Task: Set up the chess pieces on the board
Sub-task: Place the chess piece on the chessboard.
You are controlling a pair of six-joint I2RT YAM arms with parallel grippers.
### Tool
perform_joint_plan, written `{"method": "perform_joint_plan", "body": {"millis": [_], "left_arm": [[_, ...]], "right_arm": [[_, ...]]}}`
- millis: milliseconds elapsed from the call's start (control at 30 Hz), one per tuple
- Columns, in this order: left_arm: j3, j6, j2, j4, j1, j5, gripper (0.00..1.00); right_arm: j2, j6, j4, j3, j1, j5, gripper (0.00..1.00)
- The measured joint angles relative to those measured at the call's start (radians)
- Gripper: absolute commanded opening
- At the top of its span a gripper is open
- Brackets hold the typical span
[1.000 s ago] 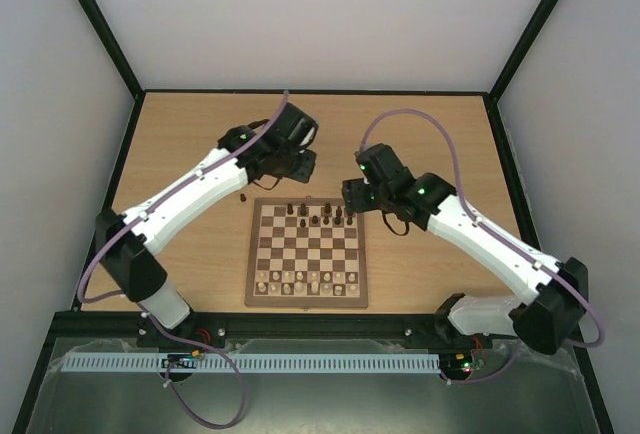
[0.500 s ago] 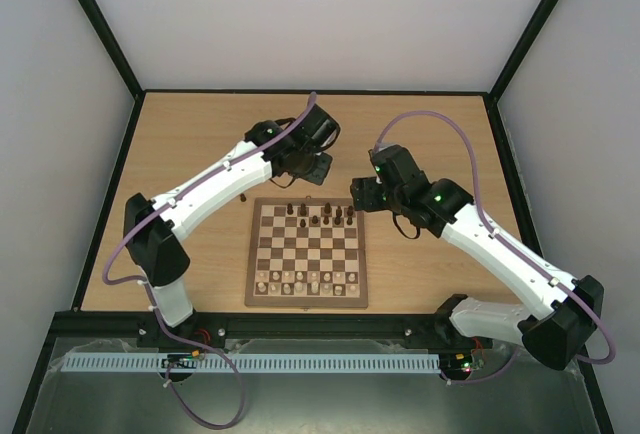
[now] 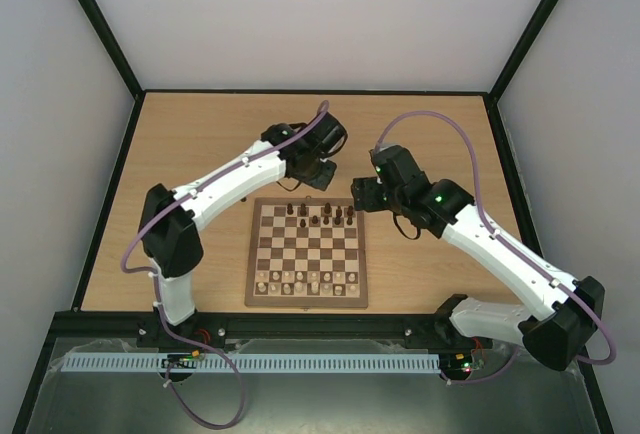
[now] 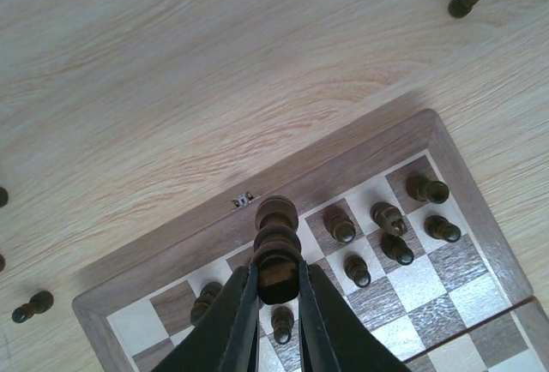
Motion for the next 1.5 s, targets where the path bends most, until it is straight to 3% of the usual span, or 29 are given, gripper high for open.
{"method": "perform_joint_plan", "body": {"millis": [567,1500], "left_arm": [[-0.082,-0.008,0.122,0.056,-0.001,0.007,0.10],[-0.219,-0.028,0.082,0.134,-0.025,0.016,0.11]], "right_arm": [[-0.024,0.002,-0.002,-0.037,-0.001,-0.004,0.85],[-0.017,0.002,-0.002,-0.037,-0.001,-0.026,0.85]]}}
